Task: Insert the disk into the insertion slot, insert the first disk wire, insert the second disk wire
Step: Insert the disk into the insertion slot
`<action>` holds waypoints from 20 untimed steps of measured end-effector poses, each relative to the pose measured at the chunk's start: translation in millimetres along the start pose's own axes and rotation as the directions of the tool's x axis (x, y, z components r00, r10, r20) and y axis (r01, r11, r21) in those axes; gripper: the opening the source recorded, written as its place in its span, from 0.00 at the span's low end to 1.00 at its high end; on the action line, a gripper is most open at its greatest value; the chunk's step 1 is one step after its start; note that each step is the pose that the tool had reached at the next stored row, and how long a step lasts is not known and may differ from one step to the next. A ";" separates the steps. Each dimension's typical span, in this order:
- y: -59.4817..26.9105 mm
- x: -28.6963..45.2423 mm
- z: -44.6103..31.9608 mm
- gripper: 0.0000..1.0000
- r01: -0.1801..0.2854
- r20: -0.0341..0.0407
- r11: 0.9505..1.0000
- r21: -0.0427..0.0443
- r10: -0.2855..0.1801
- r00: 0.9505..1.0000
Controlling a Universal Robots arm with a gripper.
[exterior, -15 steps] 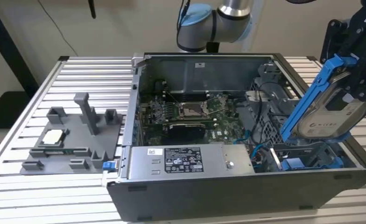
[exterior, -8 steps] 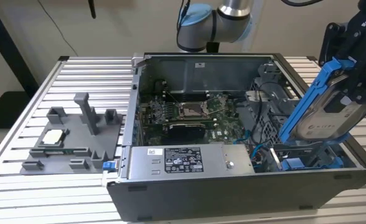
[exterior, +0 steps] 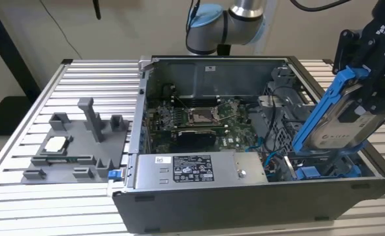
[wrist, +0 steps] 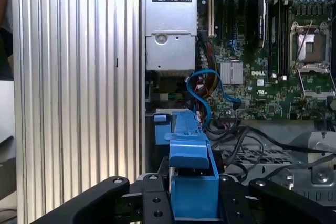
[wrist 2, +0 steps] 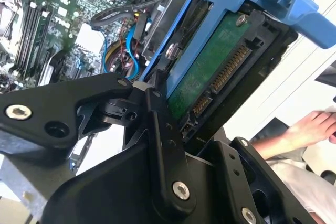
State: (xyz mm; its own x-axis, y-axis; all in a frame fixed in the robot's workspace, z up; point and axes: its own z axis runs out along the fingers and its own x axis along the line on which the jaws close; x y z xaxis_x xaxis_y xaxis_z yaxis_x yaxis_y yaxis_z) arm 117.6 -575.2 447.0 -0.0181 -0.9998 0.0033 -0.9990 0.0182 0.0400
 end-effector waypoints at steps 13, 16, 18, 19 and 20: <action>-0.3 0.0 6.9 0.33 0.000 0.000 1.000 0.000 0.000 1.000; -0.3 0.0 8.7 0.33 0.000 0.000 1.000 0.000 0.000 1.000; -0.4 0.0 10.2 0.33 0.000 0.000 1.000 0.000 0.000 1.000; -0.4 0.0 11.0 0.33 0.000 0.000 1.000 0.000 0.000 1.000; -0.5 0.0 11.9 0.33 0.000 0.000 1.000 0.000 0.000 1.000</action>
State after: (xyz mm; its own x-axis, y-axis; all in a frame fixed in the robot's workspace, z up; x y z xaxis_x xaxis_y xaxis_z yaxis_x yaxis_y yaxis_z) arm 117.6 -575.2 435.0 -0.0181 -0.9998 0.0033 -0.9990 0.0182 0.0400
